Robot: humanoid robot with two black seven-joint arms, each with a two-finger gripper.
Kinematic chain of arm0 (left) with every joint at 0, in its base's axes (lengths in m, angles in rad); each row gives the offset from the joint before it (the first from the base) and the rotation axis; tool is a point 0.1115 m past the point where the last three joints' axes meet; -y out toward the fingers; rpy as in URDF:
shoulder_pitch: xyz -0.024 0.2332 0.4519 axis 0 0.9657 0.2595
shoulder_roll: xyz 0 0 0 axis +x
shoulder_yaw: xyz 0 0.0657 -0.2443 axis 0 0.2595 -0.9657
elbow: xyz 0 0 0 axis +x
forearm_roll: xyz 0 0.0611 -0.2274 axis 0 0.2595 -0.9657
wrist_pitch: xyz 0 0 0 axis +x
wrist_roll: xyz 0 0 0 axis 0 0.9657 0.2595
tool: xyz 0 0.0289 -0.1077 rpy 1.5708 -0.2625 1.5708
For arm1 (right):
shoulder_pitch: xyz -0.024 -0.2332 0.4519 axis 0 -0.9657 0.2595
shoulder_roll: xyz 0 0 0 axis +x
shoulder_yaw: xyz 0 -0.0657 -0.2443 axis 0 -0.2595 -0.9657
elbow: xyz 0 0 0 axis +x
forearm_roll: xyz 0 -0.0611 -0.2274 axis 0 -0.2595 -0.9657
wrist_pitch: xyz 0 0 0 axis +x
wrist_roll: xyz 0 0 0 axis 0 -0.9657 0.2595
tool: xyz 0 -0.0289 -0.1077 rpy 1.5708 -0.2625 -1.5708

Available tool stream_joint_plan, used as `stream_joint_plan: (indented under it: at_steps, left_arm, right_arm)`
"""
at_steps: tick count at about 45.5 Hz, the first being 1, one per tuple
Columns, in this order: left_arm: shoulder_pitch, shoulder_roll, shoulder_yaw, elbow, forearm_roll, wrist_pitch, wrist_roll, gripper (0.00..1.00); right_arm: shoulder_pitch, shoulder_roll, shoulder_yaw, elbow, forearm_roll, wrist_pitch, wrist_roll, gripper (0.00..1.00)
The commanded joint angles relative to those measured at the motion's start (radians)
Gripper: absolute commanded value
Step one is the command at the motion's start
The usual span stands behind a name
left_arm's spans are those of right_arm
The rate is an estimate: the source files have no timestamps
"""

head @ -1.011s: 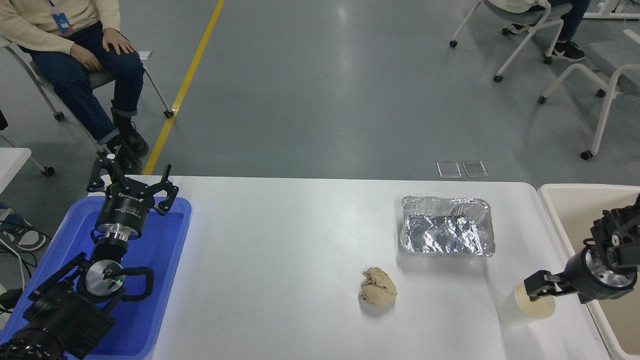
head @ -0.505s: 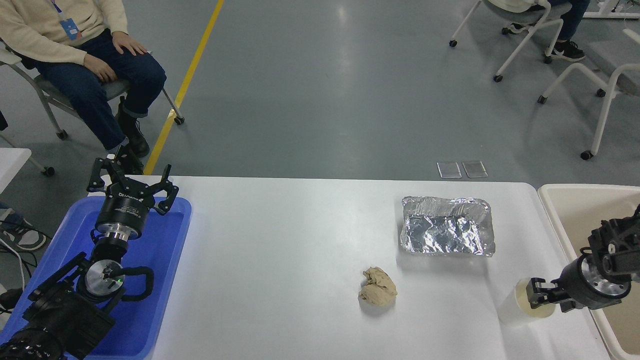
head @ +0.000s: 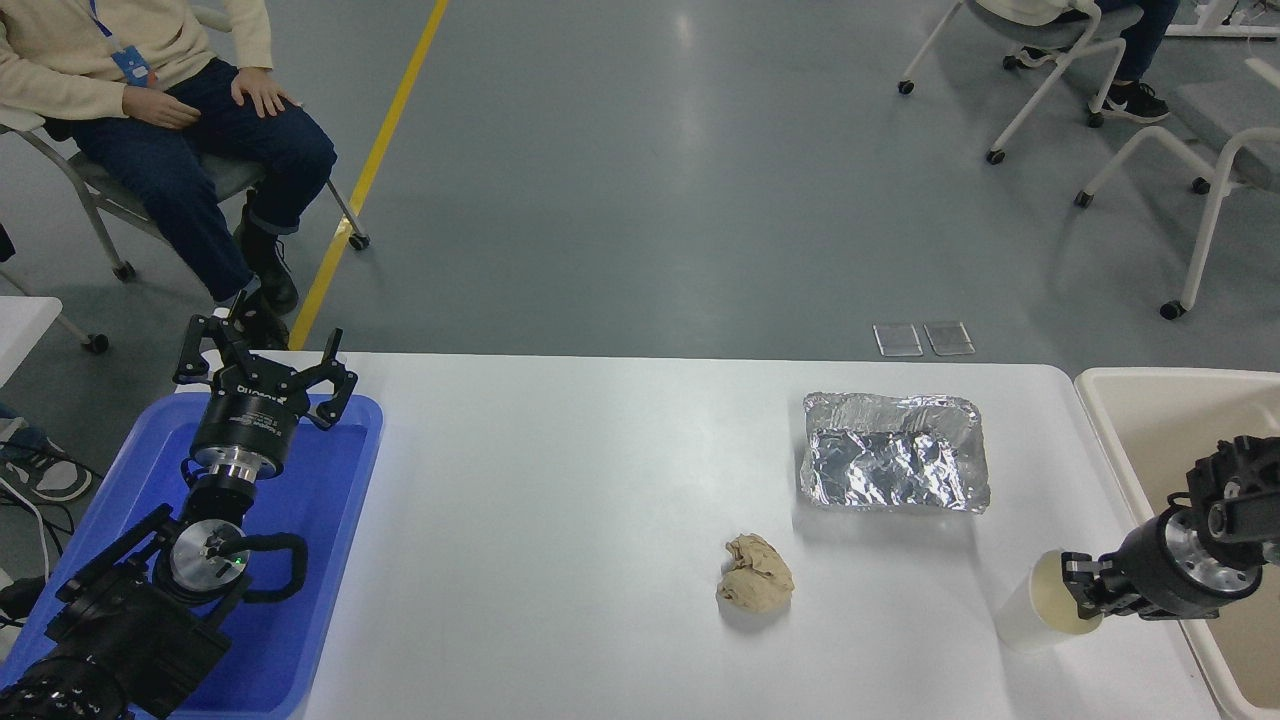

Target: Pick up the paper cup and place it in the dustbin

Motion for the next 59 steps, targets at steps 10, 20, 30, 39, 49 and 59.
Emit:
stream_joint_plan:
  at_steps: [10,20,30,39,49,59]
  left_arm:
    - [0.0,0.0,0.0,-0.001,0.0,0.0,0.0,1.0]
    - [0.0,0.0,0.0,0.0,0.0,0.0,0.0,1.0]
    - [0.0,0.0,0.0,0.0,0.0,0.0,0.0,1.0]
    - [0.0,0.0,0.0,0.0,0.0,0.0,0.0,1.0]
    - [0.0,0.0,0.0,0.0,0.0,0.0,0.0,1.0]
    - [0.0,0.0,0.0,0.0,0.0,0.0,0.0,1.0]
  right_arm:
    - [0.312,-0.023,-0.078,0.056,-0.011,0.459,0.0,0.0]
    - [0.484,-0.023,-0.108,0.068,-0.031,0.48,0.0,0.0]
    - [0.686,-0.026,-0.164,0.105,-0.03,0.48,0.0,0.0]
    - [0.852,-0.021,-0.233,0.185,-0.03,0.48,0.001,0.0]
    - [0.959,-0.012,-0.282,0.242,-0.03,0.48,0.0,0.0]
    - [1.019,-0.01,-0.306,0.268,-0.03,0.48,0.0,0.0]
